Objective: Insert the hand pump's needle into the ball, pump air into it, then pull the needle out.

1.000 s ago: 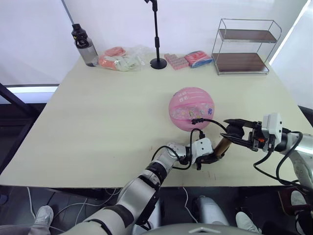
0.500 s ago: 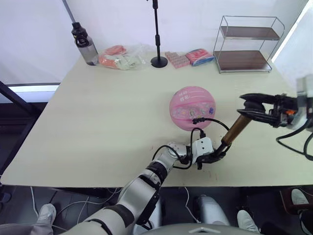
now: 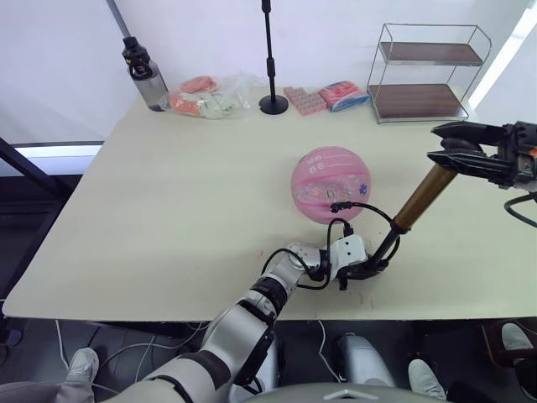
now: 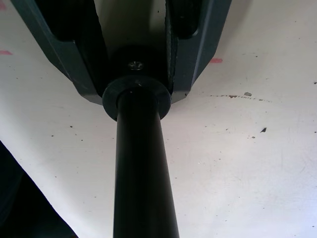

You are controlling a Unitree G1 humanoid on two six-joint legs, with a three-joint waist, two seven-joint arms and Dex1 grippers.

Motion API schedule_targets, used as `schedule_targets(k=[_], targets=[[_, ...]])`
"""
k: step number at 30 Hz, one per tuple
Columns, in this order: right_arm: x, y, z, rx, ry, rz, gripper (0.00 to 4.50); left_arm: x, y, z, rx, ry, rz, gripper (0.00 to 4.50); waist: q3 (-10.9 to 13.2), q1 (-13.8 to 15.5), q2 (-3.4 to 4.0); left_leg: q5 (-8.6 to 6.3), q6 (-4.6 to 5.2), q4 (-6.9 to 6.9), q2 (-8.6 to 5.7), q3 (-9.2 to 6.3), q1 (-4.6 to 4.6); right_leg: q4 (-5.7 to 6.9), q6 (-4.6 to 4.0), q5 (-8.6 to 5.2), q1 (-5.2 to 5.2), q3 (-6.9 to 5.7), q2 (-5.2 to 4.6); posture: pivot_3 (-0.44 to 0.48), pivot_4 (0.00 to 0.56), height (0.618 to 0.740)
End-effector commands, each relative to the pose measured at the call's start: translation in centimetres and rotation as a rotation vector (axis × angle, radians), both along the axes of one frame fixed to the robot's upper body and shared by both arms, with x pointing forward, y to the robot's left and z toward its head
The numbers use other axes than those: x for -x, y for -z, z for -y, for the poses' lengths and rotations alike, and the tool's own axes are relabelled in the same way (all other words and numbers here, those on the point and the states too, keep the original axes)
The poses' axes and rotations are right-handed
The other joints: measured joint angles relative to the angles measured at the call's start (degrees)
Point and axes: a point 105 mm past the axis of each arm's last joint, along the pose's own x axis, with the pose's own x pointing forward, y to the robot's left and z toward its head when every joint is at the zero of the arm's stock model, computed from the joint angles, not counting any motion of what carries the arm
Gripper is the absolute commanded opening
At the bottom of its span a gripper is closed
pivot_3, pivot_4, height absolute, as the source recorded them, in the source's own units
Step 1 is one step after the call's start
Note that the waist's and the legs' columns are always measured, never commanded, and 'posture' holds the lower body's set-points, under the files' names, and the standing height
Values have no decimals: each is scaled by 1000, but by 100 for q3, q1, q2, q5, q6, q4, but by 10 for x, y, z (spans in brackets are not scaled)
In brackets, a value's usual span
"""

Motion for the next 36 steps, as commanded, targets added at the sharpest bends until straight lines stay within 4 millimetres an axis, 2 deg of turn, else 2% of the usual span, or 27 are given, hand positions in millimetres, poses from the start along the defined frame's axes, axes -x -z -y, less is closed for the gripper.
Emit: schedule_targets(k=[1, 7, 10, 14, 21, 26, 32, 34, 36], targets=[[4, 14, 1, 32, 25, 50, 1749, 13, 40, -25, -143, -21, -101, 1077, -7, 10, -15, 0, 0, -1, 0, -4, 0, 0, 0, 0, 1, -4, 2, 0, 150, 740], [-7, 69, -2, 50, 75, 28, 1749, 12, 39, -25, -142, -26, -99, 1077, -30, -31, -44, 0, 0, 2, 1, -2, 21, 0, 6, 3, 17, -1, 30, 0, 150, 740], [-7, 89, -4, 81, 73, 4, 1749, 12, 39, -25, -143, -27, -99, 1077, -37, -50, -51, 0, 0, 4, 4, -4, 25, 1, 5, 3, 23, -1, 37, 0, 150, 740], [-8, 125, -9, 105, 89, -43, 1749, 12, 40, -26, -144, -30, -99, 1077, -48, -61, -63, 0, 0, 4, 5, -7, 29, 1, 6, 3, 27, -3, 40, 0, 150, 740], [-8, 154, -9, 142, 129, -16, 1749, 11, 41, -28, -147, -34, -99, 1077, -58, -75, -69, 0, 0, 4, 5, -6, 35, 1, 6, 3, 31, -1, 43, 0, 150, 740], [-8, 134, -9, 87, 117, 17, 1749, 12, 41, -28, -145, -35, -101, 1077, -59, -82, -67, 0, 0, 4, 4, -4, 36, 1, 4, 3, 32, 0, 43, 0, 150, 740], [-4, 85, 1, 29, 78, 50, 1749, 12, 41, -28, -145, -33, -101, 1077, -48, -64, -53, 0, 0, 4, 4, -6, 24, 0, 3, 2, 24, -1, 40, 0, 150, 740], [-2, 58, 8, 9, 73, 78, 1749, 12, 41, -28, -146, -31, -102, 1077, -37, -54, -41, 0, 0, 3, 2, -6, 13, 0, 6, 3, 14, -1, 37, 0, 150, 740], [0, 42, 12, 4, 70, 93, 1749, 12, 41, -27, -147, -30, -102, 1077, -27, -41, -33, 0, 0, 3, -2, -5, 12, -1, 6, 3, 13, -1, 31, 0, 150, 740]])
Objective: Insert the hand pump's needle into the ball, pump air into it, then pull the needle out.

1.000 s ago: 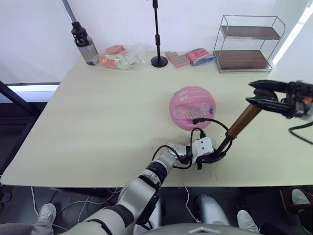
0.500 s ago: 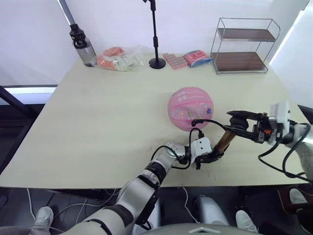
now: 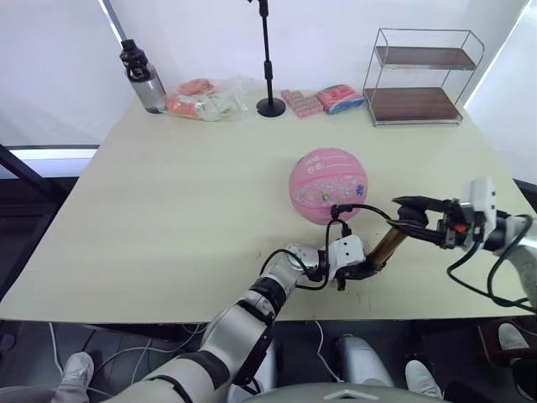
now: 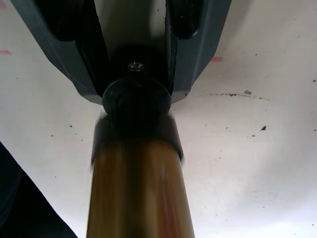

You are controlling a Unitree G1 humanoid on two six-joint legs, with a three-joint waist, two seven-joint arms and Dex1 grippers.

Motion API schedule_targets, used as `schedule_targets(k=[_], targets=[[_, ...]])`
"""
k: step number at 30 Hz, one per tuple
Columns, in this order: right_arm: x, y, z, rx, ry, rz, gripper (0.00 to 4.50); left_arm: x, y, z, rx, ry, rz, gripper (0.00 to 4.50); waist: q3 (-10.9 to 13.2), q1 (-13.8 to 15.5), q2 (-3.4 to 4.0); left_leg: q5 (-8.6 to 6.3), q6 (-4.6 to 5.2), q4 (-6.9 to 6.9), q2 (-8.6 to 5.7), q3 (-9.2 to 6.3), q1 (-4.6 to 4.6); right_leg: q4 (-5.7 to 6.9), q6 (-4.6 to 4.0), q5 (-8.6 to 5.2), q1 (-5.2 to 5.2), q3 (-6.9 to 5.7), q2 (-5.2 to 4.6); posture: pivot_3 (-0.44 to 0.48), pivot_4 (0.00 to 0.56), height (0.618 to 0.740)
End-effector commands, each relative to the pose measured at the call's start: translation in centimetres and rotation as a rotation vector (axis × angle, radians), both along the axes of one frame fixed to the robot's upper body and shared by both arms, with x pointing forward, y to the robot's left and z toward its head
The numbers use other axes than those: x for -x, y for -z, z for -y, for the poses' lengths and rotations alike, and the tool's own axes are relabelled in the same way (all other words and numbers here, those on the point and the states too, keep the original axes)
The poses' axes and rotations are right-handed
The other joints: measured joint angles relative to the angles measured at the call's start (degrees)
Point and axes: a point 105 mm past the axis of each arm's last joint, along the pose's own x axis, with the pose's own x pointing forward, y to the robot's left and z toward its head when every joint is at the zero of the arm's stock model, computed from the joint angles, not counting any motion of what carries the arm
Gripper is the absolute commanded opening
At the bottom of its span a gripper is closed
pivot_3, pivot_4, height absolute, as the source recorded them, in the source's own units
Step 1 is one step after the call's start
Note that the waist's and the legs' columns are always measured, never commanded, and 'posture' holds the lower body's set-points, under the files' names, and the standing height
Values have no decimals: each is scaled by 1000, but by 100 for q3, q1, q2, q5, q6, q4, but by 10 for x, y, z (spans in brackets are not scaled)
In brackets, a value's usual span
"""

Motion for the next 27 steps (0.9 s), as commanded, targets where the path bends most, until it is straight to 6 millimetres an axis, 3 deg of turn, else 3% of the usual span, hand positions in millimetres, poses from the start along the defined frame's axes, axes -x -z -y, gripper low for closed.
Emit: schedule_targets(k=[1, 12, 17, 18, 27], targets=[[5, -53, 13, -29, 20, 135, 1749, 13, 39, -26, -141, -23, -102, 1077, 5, 11, -1, 0, 0, 0, 0, -1, 0, 0, 0, 0, 0, -1, -1, 0, 150, 740], [17, -128, 22, -54, 29, 225, 1749, 13, 39, -25, -143, -21, -100, 1077, 33, 22, 6, 0, 0, -2, 1, -3, -3, -2, -12, -7, -1, -6, -13, 0, 150, 740], [21, -141, 22, -66, 27, 233, 1749, 13, 39, -26, -144, -21, -99, 1077, 57, 35, 28, 0, 0, -1, -1, 3, -14, -2, -11, -6, -11, -1, -35, 0, 150, 740], [20, -140, 22, -65, 27, 231, 1749, 13, 39, -26, -144, -21, -99, 1077, 57, 37, 28, 0, 0, -2, -2, 5, -17, -2, -10, -6, -14, 1, -34, 0, 150, 740], [11, -65, 12, 10, 26, 71, 1749, 12, 38, -25, -143, -20, -96, 1077, 48, 41, 15, 0, 0, -3, 0, 1, -8, -1, 1, 0, -9, -3, -22, 0, 150, 740]])
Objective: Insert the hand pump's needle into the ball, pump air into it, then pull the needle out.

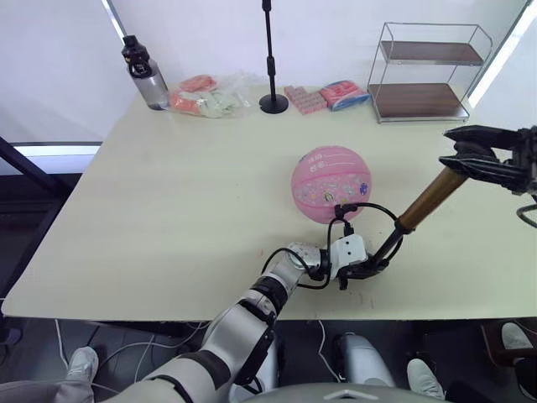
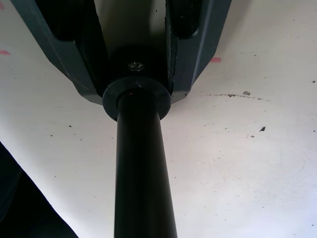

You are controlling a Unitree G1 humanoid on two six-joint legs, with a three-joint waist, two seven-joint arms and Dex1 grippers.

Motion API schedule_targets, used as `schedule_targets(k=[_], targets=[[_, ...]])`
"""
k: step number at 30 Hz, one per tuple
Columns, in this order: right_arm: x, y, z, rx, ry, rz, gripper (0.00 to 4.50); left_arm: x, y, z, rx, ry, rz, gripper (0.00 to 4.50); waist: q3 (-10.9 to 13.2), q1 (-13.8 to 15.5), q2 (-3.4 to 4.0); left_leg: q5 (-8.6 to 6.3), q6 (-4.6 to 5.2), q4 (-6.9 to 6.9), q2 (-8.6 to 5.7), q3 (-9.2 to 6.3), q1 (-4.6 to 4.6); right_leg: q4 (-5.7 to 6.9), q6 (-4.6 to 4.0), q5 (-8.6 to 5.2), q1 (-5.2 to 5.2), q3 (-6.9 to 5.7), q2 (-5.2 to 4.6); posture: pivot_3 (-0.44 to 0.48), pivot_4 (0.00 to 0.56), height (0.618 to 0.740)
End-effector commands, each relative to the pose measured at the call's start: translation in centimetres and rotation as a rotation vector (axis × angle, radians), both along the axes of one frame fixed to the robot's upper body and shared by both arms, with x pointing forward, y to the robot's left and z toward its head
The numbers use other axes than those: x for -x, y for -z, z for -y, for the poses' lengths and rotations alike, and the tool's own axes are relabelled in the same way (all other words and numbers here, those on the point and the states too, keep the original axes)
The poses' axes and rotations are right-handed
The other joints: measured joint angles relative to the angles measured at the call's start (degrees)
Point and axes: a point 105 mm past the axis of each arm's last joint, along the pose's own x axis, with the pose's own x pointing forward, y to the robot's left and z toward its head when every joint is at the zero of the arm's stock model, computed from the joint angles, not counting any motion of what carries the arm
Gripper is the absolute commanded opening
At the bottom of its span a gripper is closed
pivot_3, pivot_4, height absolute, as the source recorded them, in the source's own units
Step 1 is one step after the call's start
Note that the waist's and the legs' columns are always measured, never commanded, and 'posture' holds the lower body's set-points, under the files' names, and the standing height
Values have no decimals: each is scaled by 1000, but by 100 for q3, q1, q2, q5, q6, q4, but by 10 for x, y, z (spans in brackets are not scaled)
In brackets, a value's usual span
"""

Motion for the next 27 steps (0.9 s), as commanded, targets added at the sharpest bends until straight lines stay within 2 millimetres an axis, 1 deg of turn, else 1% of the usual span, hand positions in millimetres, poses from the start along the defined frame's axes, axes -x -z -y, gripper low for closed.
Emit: schedule_targets(k=[1, 2, 3, 5, 10, 11, 14, 16, 19, 22, 23, 27], targets=[[-3, 25, -3, 39, 28, -15, 1749, 12, 40, -27, -148, -27, -102, 1077, -3, -6, -3, 0, 0, 0, 0, 0, 1, 0, 0, 0, 2, -1, 6, 0, 150, 740], [-4, 37, -4, 34, 33, -36, 1749, 12, 40, -27, -147, -28, -102, 1077, -3, -7, -2, 0, 0, 1, 0, 1, 5, 1, 0, 0, 5, 2, 11, 0, 150, 740], [-4, 50, -6, 43, 34, -54, 1749, 12, 40, -27, -147, -29, -102, 1077, -14, -8, -19, 0, 0, 1, 0, 1, 7, 1, 1, 0, 6, 1, 12, 0, 150, 740], [-5, 68, -8, 37, 41, -77, 1749, 12, 40, -27, -146, -30, -103, 1077, -35, -11, -47, 0, 0, 0, 6, -3, 11, 1, 3, 1, 10, -1, 25, 0, 150, 740], [-10, 106, -12, 48, 79, -98, 1749, 12, 41, -28, -145, -34, -106, 1077, -48, -34, -58, 0, 0, 1, 10, -2, 20, 1, 0, 1, 16, 2, 30, 0, 150, 740], [-11, 112, -12, 70, 88, -99, 1749, 12, 41, -28, -145, -34, -106, 1077, -50, -40, -61, 0, 0, 2, 11, -3, 22, 2, -6, -2, 18, 1, 31, 0, 150, 740], [-10, 145, -12, 173, 102, -121, 1749, 12, 41, -28, -143, -37, -105, 1077, -55, -51, -63, 0, 0, 2, 13, -3, 27, 2, -12, -5, 22, 1, 35, 0, 150, 740], [-9, 154, -13, 185, 108, -123, 1749, 12, 41, -28, -142, -39, -105, 1077, -72, -52, -81, 0, 0, 1, 13, -4, 31, 2, -9, -3, 26, 0, 38, 0, 150, 740], [-10, 153, -16, 157, 104, -100, 1749, 11, 41, -28, -143, -41, -104, 1077, -76, -58, -81, 0, 0, 3, 13, -1, 31, 2, -12, -5, 27, 2, 37, 0, 150, 740], [-11, 141, -16, 127, 94, -72, 1749, 11, 41, -28, -143, -42, -104, 1077, -80, -64, -80, 0, 0, 3, 13, -1, 36, 2, -14, -6, 31, 4, 37, 0, 150, 740], [-12, 134, -15, 118, 90, -64, 1749, 11, 41, -28, -144, -41, -104, 1077, -80, -65, -80, 0, 0, 3, 13, -1, 37, 2, -14, -6, 32, 4, 37, 0, 150, 740], [-10, 91, -8, 44, 51, -28, 1749, 12, 41, -28, -145, -38, -105, 1077, -73, -44, -72, 0, 0, 3, 12, -1, 28, 2, -15, -6, 27, 3, 32, 0, 150, 740]])
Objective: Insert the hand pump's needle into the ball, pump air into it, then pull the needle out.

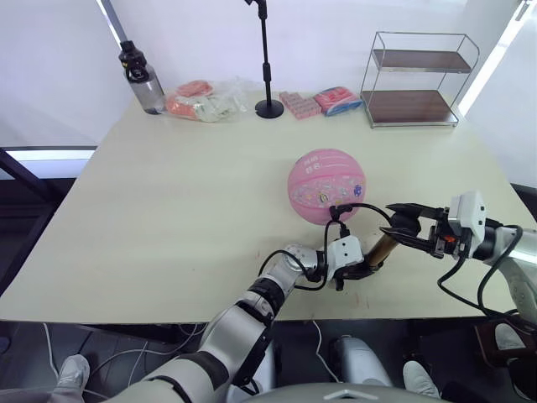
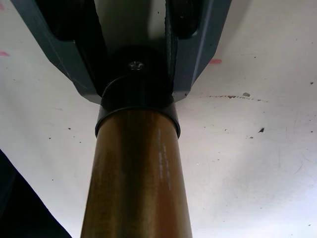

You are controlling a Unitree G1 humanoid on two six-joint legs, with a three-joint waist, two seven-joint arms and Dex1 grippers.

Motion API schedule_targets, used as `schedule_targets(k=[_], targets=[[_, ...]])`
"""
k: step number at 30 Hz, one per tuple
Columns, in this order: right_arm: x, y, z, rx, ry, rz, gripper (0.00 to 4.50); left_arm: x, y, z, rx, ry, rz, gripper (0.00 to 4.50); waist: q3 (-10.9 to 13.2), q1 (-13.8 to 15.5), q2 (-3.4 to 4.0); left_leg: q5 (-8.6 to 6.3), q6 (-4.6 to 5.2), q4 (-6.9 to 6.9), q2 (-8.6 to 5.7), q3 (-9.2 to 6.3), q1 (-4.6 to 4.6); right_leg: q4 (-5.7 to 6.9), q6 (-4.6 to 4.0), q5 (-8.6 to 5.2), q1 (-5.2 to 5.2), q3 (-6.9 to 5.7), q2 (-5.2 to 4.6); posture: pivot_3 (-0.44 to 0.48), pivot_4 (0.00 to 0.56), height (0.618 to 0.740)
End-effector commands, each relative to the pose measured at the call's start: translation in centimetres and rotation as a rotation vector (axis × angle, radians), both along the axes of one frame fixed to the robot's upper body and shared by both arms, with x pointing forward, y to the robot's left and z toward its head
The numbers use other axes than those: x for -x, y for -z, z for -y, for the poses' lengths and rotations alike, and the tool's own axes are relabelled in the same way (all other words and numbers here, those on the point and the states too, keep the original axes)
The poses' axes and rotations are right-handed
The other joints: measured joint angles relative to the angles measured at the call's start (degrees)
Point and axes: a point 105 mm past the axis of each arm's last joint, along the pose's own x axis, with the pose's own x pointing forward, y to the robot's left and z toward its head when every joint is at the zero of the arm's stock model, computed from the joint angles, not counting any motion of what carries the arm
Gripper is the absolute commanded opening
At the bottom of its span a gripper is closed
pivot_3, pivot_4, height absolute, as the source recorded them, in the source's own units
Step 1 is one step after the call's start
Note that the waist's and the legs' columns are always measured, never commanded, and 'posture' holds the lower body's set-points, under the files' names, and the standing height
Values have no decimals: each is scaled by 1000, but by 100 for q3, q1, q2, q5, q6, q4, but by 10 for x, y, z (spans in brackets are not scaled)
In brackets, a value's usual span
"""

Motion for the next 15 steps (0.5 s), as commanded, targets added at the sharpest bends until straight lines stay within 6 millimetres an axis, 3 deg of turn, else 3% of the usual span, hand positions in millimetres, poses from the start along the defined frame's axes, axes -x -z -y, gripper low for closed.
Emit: schedule_targets(k=[1, 4, 11, 15], targets=[[1, -35, 14, -35, 15, 43, 1749, 12, 36, -24, -129, -19, -101, 1077, 1, 13, 1, 0, 0, 0, 0, -3, -7, 0, 0, 0, -6, -4, 0, 0, 150, 740], [4, -65, 19, -71, -6, 75, 1749, 13, 36, -25, -130, -17, -103, 1077, 31, 36, 47, 0, 0, -1, -3, -1, -22, -1, 5, 3, -19, -2, -6, 0, 150, 740], [12, -121, 25, -97, -32, 140, 1749, 13, 37, -25, -132, -13, -106, 1077, 55, 47, 58, 0, 0, -4, -7, -2, -24, -2, 0, -1, -21, -5, -12, 0, 150, 740], [16, -141, 24, -104, -41, 160, 1749, 13, 37, -25, -132, -13, -105, 1077, 58, 49, 58, 0, 0, -4, -7, 0, -24, -2, 0, -1, -22, -3, -15, 0, 150, 740]])
